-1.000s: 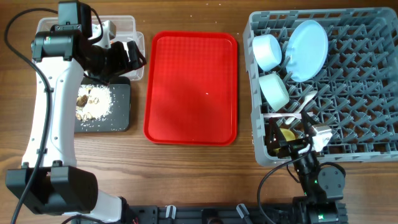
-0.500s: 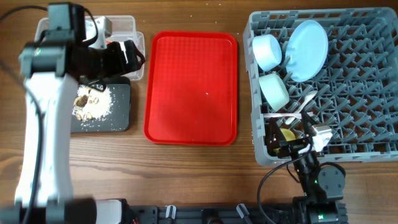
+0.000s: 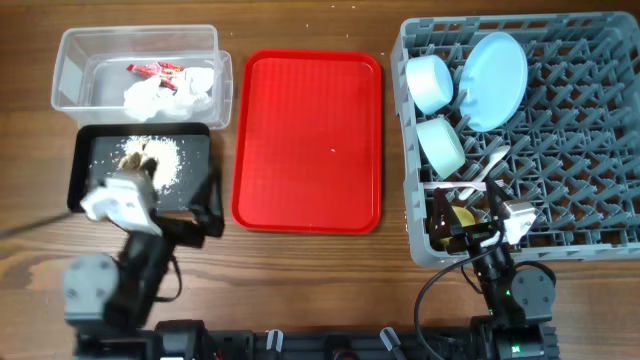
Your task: Sort waste into correct bins and load items into the dishwasher rack
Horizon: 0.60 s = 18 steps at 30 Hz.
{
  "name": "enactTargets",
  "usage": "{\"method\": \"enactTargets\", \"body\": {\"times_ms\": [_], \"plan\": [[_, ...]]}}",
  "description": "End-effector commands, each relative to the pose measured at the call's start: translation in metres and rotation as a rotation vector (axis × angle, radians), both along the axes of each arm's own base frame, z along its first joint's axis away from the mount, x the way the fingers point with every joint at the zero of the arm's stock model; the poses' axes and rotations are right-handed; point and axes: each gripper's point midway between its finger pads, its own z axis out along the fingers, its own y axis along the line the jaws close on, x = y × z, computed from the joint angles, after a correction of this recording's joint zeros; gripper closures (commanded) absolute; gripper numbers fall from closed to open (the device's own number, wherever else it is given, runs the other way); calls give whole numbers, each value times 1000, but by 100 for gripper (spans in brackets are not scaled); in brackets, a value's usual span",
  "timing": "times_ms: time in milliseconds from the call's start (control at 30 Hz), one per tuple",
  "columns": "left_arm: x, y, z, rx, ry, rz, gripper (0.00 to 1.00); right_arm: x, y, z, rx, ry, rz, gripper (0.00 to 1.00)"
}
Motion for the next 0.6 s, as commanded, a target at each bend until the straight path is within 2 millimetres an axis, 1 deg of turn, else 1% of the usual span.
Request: {"method": "enactTargets", "body": {"times_ms": [0, 100, 233, 400, 467, 533, 567], "plan": [[-4, 2, -48, 4, -49, 9, 0, 0, -1, 2, 9, -10, -8, 0], [-3, 2, -72, 4, -119, 10, 0, 0, -1, 2, 9, -10, -8, 0], [-1, 3, -90, 5, -191, 18, 0, 0, -1, 2, 9, -10, -8, 0], [3, 4, -114, 5, -159, 22, 0, 0, -1, 2, 9, -10, -8, 0], [5, 5, -126, 6, -133, 26, 0, 0, -1, 2, 9, -10, -8, 1], [7, 5, -146, 6, -81, 26, 0, 0, -1, 2, 9, -10, -8, 0], [7, 5, -151, 6, -62, 25, 0, 0, -1, 2, 9, -10, -8, 0]]}}
